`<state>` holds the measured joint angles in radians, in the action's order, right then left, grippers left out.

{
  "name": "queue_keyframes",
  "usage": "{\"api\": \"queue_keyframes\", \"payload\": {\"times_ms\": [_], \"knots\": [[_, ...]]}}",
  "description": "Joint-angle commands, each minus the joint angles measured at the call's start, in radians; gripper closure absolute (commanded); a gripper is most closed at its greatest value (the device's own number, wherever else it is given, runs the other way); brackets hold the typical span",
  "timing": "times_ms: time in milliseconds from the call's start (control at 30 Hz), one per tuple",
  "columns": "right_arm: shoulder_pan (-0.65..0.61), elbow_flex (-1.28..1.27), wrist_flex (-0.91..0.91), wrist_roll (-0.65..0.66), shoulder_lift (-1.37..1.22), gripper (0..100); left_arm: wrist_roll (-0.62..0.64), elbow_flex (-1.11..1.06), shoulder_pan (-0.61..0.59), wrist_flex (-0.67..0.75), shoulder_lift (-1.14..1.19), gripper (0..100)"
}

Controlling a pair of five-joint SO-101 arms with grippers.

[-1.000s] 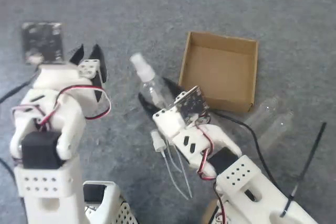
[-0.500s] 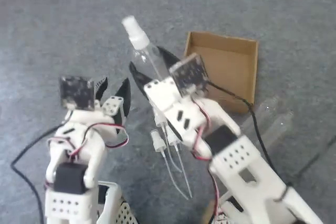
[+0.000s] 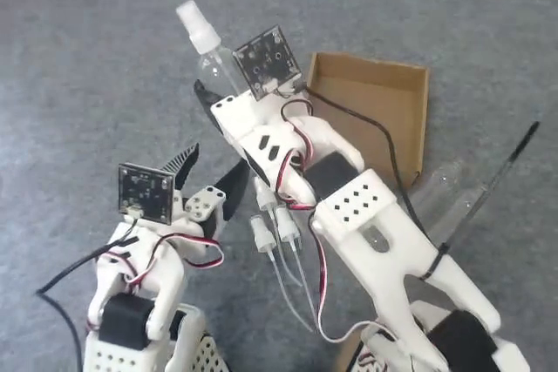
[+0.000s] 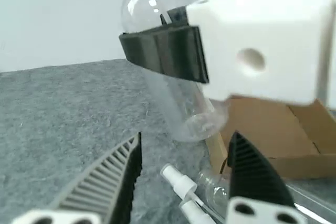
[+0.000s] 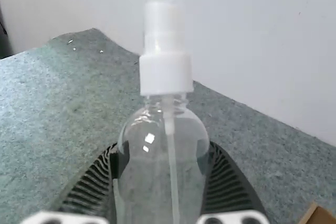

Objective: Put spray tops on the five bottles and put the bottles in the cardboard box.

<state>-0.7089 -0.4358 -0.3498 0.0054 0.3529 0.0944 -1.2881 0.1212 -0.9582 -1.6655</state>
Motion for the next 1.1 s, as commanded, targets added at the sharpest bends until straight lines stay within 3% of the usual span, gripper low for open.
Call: {"api": "queue_keyframes", "payload": {"times_ms": [0, 267, 467, 733, 900, 1067], "knots": [[-0.002, 0.097, -0.094, -0.014, 0.015, 99.3, 0.043, -0.008, 0.006, 0.037, -0.014, 75], [-0.056, 0.048, -0.088, -0.015, 0.027, 99.3, 0.126, -0.01, 0.002, 0.037, -0.02, 71], [-0.056, -0.06, 0.018, -0.014, 0.096, 99.3, 0.13, -0.013, -0.074, 0.06, -0.021, 71], [-0.056, -0.078, 0.022, -0.012, 0.127, 99.3, 0.13, -0.036, -0.069, 0.092, -0.021, 70], [-0.054, -0.081, 0.021, -0.012, 0.128, 99.3, 0.262, -0.045, -0.078, 0.095, -0.021, 61], [-0.056, -0.08, 0.019, -0.012, 0.13, 99.3, 0.265, -0.048, -0.078, 0.098, -0.015, 60]]}}
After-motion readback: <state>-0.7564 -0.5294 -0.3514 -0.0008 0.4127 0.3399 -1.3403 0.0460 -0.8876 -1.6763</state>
